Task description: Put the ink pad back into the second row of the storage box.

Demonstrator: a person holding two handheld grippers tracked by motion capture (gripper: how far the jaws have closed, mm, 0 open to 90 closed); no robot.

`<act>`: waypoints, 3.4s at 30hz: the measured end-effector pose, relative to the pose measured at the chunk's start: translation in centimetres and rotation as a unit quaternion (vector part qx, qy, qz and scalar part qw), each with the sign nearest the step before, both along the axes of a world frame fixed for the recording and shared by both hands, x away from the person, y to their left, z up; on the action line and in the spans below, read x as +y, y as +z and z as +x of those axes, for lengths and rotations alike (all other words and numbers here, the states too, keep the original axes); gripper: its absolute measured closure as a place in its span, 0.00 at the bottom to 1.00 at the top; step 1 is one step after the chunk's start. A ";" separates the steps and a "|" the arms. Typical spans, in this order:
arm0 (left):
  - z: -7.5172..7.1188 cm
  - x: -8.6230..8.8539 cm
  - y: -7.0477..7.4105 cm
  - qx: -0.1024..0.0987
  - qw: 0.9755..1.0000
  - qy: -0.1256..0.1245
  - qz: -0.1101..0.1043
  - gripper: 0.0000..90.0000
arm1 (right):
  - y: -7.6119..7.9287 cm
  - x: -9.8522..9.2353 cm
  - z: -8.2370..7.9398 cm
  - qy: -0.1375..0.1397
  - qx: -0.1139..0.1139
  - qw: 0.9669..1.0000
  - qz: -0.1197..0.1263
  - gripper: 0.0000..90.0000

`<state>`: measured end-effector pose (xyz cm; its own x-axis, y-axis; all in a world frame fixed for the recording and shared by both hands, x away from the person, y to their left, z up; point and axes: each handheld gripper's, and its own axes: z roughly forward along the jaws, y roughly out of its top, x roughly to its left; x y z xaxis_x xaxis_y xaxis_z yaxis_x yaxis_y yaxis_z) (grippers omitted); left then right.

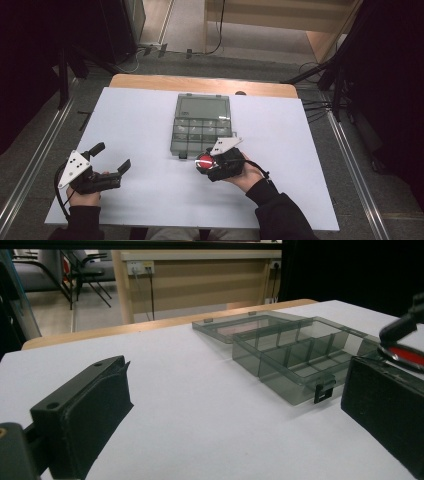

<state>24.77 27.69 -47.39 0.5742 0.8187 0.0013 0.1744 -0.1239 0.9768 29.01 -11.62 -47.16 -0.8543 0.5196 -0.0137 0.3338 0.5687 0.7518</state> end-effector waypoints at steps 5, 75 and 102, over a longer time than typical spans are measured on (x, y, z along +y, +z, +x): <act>-0.1 -0.1 0.0 -0.001 1.000 -0.001 0.003 0.00 | 1.6 -0.2 1.1 -0.011 -0.011 1.000 0.007 0.34; -0.1 -0.1 0.0 0.002 1.000 -0.004 0.006 0.00 | 2.1 -2.4 6.4 -0.139 0.032 0.990 -0.012 0.00; -0.1 -0.2 0.0 0.000 1.000 -0.003 0.009 0.00 | 4.8 -7.4 0.8 -0.191 0.024 0.981 0.030 0.00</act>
<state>24.67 27.46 -47.38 0.5797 0.8147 0.0161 0.1735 -0.1427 0.9744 29.79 -19.01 -42.34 -0.5954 0.8010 0.0620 0.5502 0.3503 0.7580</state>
